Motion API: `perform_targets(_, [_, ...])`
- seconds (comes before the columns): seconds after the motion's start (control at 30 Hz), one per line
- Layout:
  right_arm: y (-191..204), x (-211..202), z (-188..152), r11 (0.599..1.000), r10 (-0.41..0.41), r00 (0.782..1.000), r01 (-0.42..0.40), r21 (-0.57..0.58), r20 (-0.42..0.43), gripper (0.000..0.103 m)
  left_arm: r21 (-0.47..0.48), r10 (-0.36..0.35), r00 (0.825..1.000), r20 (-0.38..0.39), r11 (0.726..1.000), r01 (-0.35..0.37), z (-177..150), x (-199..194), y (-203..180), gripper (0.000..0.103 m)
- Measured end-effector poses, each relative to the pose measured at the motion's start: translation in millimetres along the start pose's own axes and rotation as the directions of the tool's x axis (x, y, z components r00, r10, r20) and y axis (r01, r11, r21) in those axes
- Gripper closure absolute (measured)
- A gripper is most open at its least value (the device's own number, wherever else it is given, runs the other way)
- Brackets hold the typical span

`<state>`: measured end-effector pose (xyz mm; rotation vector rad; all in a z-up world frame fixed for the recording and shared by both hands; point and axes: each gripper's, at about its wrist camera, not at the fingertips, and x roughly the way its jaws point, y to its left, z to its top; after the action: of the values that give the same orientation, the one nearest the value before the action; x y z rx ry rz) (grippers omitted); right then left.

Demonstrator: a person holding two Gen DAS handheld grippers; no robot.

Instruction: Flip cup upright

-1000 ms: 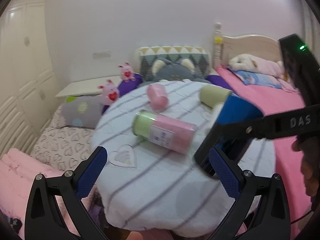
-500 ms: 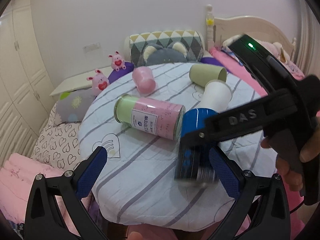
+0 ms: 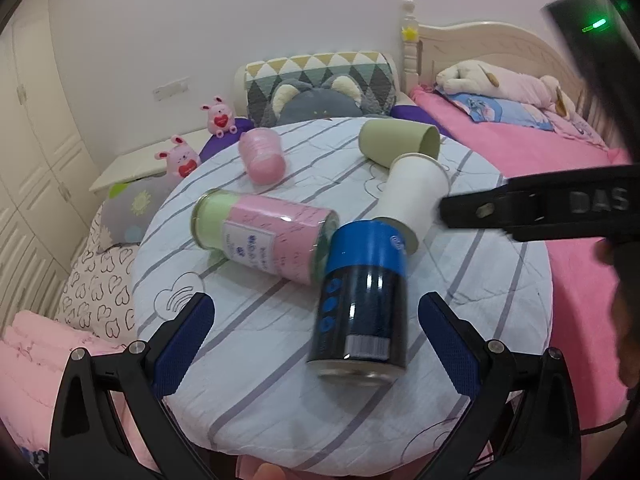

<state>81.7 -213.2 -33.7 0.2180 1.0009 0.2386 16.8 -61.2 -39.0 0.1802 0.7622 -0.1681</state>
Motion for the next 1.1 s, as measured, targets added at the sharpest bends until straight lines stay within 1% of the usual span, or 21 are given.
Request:
perform_targets(0.07, [-3,-17,-3,0.995,-0.089,0.994,0.091,-0.033,0.057,0.021,0.009,0.004,1.000,-0.002,1.000,-0.004,2,2,-8,0.000])
perform_targets(0.1, [-2,-24,-6,0.986,-0.149,0.985,0.154,-0.057,0.084,0.021,0.015,0.005,1.000,-0.004,1.000,-0.004,2,3,-11,0.000])
perform_targets(0.17, [0,-31,-10,0.966,-0.226,0.967,0.238,-0.098,0.117,0.021,0.019,0.001,1.000,-0.005,1.000,-0.001,4,4,-18,0.000])
perform_targets(0.27, [0,-30,-13,0.932,-0.317,0.936,0.338,-0.135,0.152,0.021,0.009,0.004,1.000,-0.001,1.000,-0.004,5,5,-25,0.000])
perform_targets(0.33, [1,-27,-16,0.915,-0.347,0.924,0.371,-0.155,0.162,0.021,0.006,0.010,1.000,-0.004,1.000,-0.010,6,8,-28,0.000])
perform_targets(0.4, [-1,-26,-17,0.909,-0.357,0.920,0.383,-0.164,0.164,0.021,0.003,0.010,1.000,-0.006,1.000,-0.010,6,9,-31,0.000])
perform_targets(0.67, [-9,-28,-24,0.912,-0.350,0.921,0.377,-0.163,0.173,0.021,-0.008,0.013,1.000,-0.027,1.000,-0.013,8,17,-37,0.000])
perform_targets(0.87, [-20,-28,-25,0.913,-0.354,0.921,0.378,-0.151,0.162,0.021,-0.013,0.017,0.997,-0.076,1.000,-0.018,14,31,-41,0.000])
perform_targets(1.03, [-29,-22,-23,0.918,-0.344,0.927,0.365,-0.153,0.148,0.021,-0.052,-0.021,0.991,-0.131,0.999,0.014,21,49,-39,0.000])
perform_targets(1.1, [-33,-21,-22,0.920,-0.341,0.928,0.362,-0.151,0.148,0.021,-0.059,-0.023,0.988,-0.154,0.998,0.014,21,56,-39,0.000])
